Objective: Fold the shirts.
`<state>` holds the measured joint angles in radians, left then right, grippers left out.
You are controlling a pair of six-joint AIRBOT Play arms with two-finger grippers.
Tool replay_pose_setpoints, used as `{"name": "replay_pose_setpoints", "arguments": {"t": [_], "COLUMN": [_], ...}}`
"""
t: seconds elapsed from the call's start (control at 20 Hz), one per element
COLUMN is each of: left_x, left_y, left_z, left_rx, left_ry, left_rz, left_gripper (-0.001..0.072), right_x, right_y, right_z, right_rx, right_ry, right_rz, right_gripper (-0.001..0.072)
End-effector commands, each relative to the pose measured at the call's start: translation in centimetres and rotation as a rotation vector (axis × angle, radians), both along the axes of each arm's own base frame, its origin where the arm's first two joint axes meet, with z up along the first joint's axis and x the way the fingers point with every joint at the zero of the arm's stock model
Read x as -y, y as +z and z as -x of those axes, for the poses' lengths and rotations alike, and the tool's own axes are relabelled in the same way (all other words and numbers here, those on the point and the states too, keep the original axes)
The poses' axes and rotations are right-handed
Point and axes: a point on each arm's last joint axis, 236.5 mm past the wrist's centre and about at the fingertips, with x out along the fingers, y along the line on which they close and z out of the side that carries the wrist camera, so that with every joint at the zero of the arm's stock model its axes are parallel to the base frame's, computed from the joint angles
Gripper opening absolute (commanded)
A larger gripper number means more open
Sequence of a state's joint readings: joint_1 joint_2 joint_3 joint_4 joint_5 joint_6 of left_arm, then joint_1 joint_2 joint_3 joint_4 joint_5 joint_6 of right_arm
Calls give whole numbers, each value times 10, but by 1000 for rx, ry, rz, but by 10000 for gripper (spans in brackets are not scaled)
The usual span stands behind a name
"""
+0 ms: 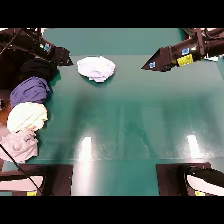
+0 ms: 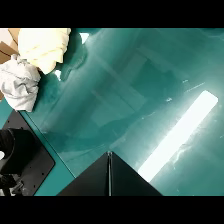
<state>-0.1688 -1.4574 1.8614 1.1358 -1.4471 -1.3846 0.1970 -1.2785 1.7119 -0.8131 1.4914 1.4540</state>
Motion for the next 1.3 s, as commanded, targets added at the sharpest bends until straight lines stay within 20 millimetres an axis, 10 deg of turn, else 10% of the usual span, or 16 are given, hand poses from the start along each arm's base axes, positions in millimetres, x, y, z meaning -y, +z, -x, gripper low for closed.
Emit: {"name": "replay_pose_setpoints", "arguments": {"t": [0.0,0.85,0.95,1.1,1.25], "left_x": [0,12,11,8,7], "left_y": [0,14,19,0,-67], "left_z": [0,-13,-38,-89,-124], "left_rx": [-1,63,147,199,123], "left_ry": [0,9,45,155,209], "left_rz": [0,71,88,128,106], "left_gripper": [23,27,554,604,604], "right_x": [0,-4,-3,-3,-3], "right_y": [-1,2,1,1,1], "right_z": [-1,-12,-11,-11,-11], "right_rx": [-4,16,13,13,13], "right_ry": [0,-26,-24,-24,-24], "right_rz": [1,-27,-25,-24,-24], "right_gripper": [17,18,18,17,18]}}
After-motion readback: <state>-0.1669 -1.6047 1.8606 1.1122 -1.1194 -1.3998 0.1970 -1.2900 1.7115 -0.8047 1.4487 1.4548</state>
